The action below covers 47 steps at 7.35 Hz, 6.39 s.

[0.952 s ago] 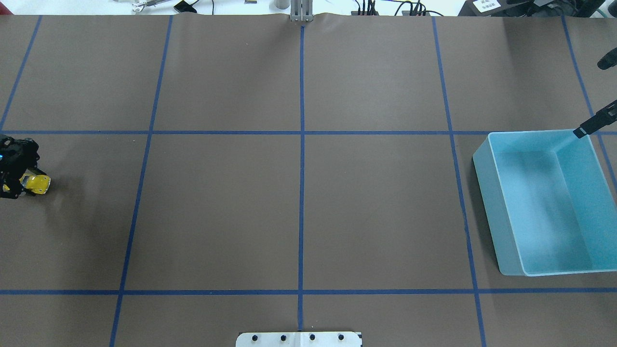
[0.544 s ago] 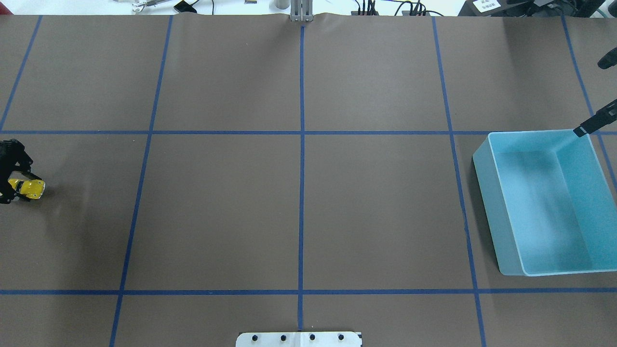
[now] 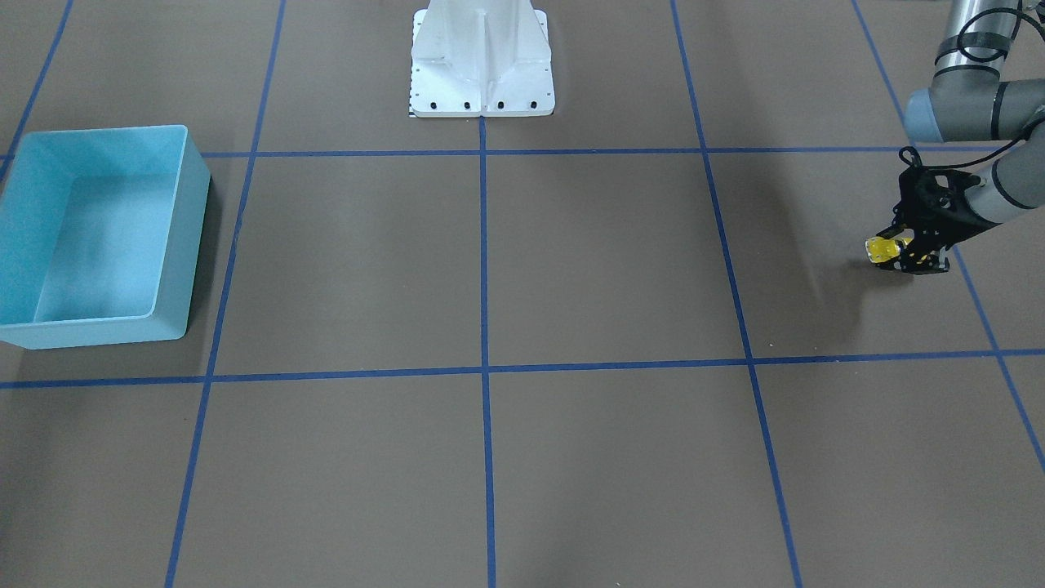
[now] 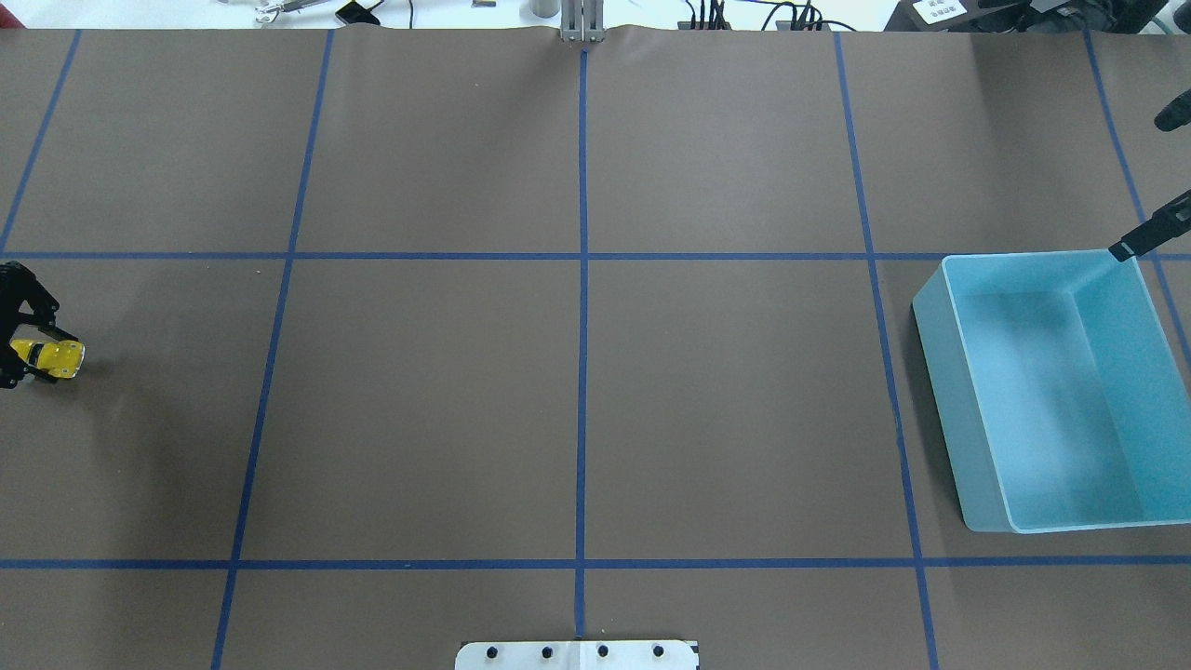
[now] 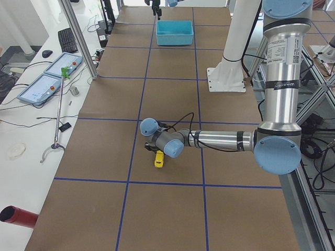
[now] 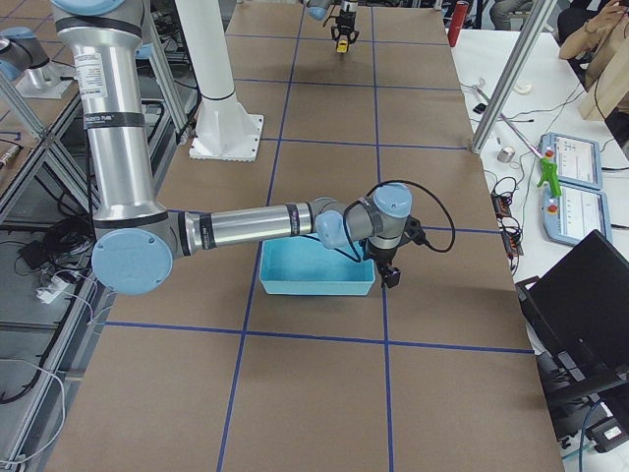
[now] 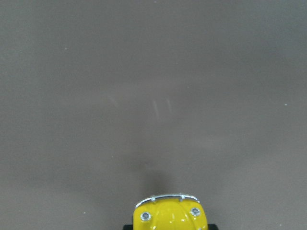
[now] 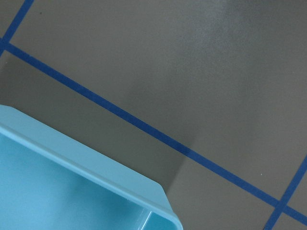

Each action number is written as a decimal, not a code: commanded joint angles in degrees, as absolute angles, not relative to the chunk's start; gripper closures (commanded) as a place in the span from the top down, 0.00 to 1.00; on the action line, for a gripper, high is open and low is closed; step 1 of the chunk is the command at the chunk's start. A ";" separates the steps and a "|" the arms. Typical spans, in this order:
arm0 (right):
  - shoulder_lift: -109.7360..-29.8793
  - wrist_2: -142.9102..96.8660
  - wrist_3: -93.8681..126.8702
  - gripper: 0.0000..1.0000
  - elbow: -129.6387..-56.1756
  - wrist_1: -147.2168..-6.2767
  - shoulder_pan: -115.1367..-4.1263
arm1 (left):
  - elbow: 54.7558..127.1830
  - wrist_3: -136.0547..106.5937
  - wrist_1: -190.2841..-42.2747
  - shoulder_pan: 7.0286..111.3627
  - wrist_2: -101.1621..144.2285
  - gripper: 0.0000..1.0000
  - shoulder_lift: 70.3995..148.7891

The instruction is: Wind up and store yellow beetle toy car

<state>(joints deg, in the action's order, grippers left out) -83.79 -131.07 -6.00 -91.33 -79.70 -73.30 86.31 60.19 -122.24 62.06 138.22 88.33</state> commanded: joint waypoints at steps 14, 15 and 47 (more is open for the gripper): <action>-81.83 -132.19 -5.80 1.00 -91.23 -83.99 -74.26 | 79.37 57.22 -129.73 62.75 140.01 0.00 89.12; -81.30 -132.19 -5.80 1.00 -91.32 -84.55 -74.27 | 79.37 57.22 -129.73 63.01 140.27 0.00 89.12; -81.30 -132.01 -5.98 1.00 -91.41 -84.02 -74.62 | 68.82 66.88 -135.35 70.22 144.84 0.00 88.68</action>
<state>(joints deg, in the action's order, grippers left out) -81.30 -132.05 -5.98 -91.41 -84.02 -74.69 69.04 66.12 -135.42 69.96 144.78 88.68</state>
